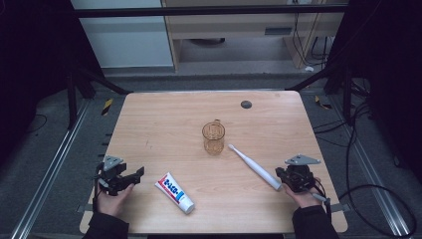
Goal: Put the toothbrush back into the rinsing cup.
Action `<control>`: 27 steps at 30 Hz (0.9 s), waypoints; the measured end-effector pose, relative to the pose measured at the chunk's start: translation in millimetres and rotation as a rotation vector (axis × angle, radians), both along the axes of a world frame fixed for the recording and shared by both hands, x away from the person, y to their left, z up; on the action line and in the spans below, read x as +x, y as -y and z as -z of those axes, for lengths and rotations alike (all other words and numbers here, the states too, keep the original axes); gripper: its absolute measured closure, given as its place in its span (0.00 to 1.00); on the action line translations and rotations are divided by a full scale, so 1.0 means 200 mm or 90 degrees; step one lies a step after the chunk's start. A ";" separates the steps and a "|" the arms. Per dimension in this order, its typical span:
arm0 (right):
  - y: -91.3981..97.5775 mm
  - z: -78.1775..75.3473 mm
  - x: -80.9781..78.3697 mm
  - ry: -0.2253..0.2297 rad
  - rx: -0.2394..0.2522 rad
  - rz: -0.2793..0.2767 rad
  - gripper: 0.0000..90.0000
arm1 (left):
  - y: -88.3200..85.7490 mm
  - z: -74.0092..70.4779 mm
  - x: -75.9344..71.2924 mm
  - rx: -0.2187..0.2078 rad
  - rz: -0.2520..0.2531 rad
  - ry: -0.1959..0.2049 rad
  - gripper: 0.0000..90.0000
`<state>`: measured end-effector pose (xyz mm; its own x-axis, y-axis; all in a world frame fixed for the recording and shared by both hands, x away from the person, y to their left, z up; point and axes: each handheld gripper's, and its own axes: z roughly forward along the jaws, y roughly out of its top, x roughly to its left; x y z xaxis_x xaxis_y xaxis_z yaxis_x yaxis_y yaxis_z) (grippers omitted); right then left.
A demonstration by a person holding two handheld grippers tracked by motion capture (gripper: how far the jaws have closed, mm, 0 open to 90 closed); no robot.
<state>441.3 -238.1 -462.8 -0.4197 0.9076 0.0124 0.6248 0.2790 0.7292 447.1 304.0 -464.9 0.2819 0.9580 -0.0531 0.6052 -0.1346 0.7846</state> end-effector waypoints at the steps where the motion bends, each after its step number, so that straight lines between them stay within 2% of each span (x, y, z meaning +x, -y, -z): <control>1: 0.00 0.00 0.00 0.000 0.000 0.000 0.95 | 0.00 0.00 0.00 0.001 0.000 0.000 0.31; 5: 0.01 -0.04 0.01 0.017 -0.004 0.001 0.90 | 0.00 0.00 0.01 0.000 0.001 -0.001 0.31; 11: -0.02 -0.10 0.05 0.024 -0.002 -0.009 0.83 | 0.00 0.01 0.02 0.000 0.001 -0.003 0.31; 17: -0.07 -0.13 0.09 0.022 0.009 -0.017 0.81 | 0.00 0.01 0.02 0.000 0.002 -0.004 0.31; 27: -0.14 -0.23 0.18 0.032 0.002 -0.036 0.78 | 0.00 0.01 0.02 -0.002 0.003 -0.007 0.31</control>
